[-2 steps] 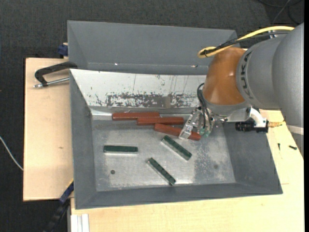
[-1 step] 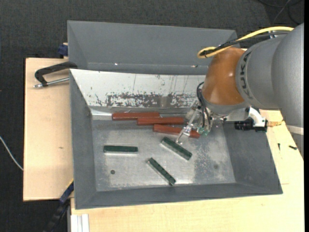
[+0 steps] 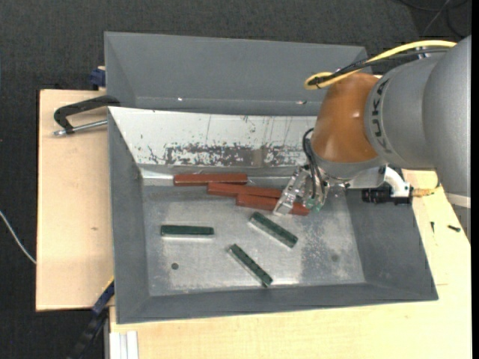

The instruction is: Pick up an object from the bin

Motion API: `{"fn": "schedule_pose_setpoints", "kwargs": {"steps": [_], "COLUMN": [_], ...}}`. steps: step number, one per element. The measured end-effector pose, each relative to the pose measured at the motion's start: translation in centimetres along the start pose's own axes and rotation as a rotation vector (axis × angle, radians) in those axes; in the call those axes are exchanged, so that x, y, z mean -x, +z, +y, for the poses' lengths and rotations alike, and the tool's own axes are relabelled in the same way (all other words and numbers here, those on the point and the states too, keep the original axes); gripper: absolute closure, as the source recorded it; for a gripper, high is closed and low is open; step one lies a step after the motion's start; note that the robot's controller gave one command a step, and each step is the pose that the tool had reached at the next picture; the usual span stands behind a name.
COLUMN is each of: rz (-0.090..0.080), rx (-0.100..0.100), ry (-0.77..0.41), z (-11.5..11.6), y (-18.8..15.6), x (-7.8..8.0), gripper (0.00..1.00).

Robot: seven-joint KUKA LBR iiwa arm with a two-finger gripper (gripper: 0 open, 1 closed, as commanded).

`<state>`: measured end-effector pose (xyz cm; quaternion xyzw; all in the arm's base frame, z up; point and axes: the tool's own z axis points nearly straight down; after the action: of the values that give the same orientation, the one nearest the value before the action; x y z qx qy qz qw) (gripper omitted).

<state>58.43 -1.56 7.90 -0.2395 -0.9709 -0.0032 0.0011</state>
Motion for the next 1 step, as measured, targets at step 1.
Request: {"fn": "schedule_pose_setpoints", "kwargs": {"steps": [1], "rz": [-0.023], "rx": [0.003], "ry": [0.005], "z": [-0.21], "y": [0.2], "x": [0.45], "gripper": [0.0]}}
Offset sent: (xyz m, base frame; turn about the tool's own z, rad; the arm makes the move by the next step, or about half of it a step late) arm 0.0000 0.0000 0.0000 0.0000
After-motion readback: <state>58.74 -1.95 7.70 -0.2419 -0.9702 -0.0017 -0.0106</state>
